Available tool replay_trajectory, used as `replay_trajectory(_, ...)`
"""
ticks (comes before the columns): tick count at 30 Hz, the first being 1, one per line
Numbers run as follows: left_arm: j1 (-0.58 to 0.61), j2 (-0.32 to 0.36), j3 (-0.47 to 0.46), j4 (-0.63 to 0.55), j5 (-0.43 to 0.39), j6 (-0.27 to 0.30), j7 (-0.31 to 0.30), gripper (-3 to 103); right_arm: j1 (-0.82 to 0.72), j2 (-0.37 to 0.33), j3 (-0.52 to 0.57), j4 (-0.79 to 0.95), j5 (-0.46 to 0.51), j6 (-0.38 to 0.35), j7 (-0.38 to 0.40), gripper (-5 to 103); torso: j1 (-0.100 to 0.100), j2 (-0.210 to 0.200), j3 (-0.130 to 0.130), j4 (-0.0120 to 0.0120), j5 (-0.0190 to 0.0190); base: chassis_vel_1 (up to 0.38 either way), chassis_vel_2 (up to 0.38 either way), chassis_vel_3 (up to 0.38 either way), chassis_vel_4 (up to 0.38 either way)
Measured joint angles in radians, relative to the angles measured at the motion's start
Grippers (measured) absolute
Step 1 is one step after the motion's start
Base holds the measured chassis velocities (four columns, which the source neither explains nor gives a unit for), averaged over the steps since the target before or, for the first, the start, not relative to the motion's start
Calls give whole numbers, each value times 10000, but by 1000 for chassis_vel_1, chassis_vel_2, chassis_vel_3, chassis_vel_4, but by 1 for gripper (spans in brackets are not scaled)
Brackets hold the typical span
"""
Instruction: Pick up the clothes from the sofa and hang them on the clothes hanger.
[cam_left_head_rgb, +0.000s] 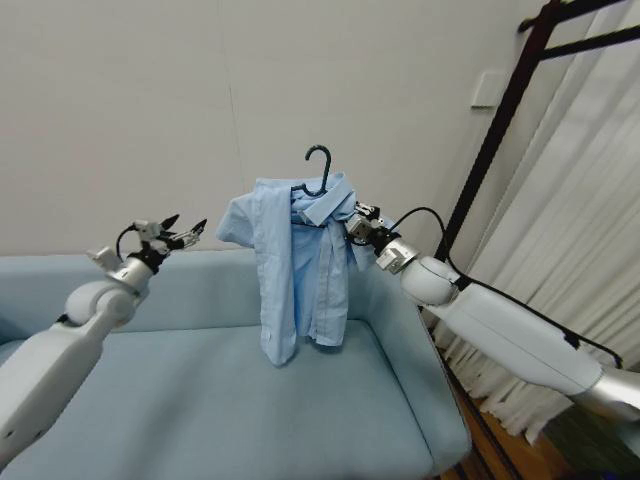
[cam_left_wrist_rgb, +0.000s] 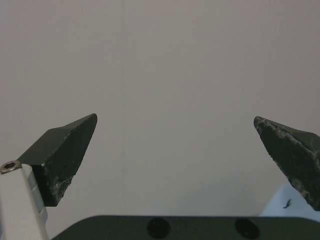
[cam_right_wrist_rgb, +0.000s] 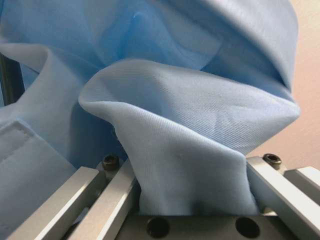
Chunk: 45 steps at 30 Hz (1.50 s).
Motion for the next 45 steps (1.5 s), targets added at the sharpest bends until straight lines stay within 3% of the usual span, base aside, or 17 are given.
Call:
replay_trajectory(4,-2206,-324,1363,-541,-499,1392,-1160,100,17,-117,2,59,146,-145,13,10,1,0,-1,-7,15,0,0,0,0)
replay_trajectory(5,-2380,-187,1495,-1013,-851,1889,-1504,100,25,-203,14,145,211,-185,3,10,0,0,-2,-6,14,0,0,0,0)
replay_trajectory(6,-2380,-187,1495,-1013,-851,1889,-1504,100,25,-203,14,145,211,-185,3,10,0,0,-2,-6,14,0,0,0,0)
replay_trajectory(7,-2513,115,1652,-1691,-1479,2449,-1937,100,22,-318,34,261,336,-244,-8,10,-1,0,-2,1,3,0,0,0,0)
replay_trajectory(10,-2800,911,1874,-3032,-2914,3364,-2771,100,-84,-504,107,525,667,-447,7,10,-5,1,-5,16,0,0,0,0,0)
replay_trajectory(11,-2800,911,1874,-3032,-2914,3364,-2771,100,-84,-504,107,525,667,-447,7,10,-5,1,-5,16,0,0,0,0,0)
replay_trajectory(15,-3502,1349,2205,-3769,-4596,4361,-4107,100,-189,-521,221,775,1196,-782,225,10,-7,3,-6,16,-4,0,0,0,0)
replay_trajectory(16,-3502,1349,2205,-3769,-4596,4361,-4107,100,-189,-521,221,775,1196,-782,225,10,-7,3,-6,16,-4,0,0,0,0)
replay_trajectory(19,-3997,1249,2372,-4000,-5675,5203,-5255,100,-184,-539,230,1038,1540,-1017,336,10,-5,3,-4,2,0,0,0,0,0)
replay_trajectory(27,-4461,945,2715,-3697,-6206,5463,-5617,100,-129,-834,228,1401,1876,-1181,422,10,-4,3,-3,11,-3,0,0,0,0)
replay_trajectory(32,-5144,26,3296,-2901,-6382,5475,-5668,100,-212,-1281,246,1647,1901,-1163,411,10,-3,2,-3,1,5,0,0,0,0)
replay_trajectory(37,-5247,-249,3520,-2711,-6375,5524,-5719,101,-284,-1391,289,1733,1917,-1141,412,10,-3,2,-3,3,3,0,0,0,0)
replay_trajectory(43,-5126,-285,3857,-2862,-5700,5379,-5763,74,-155,-1418,296,1626,2052,-1071,391,10,-3,2,-3,10,-1,0,0,0,0)
replay_trajectory(45,-5126,-287,3864,-2876,-5697,5367,-5751,74,-148,-1416,296,1603,2046,-1055,386,10,-3,2,-3,10,-1,0,0,0,0)
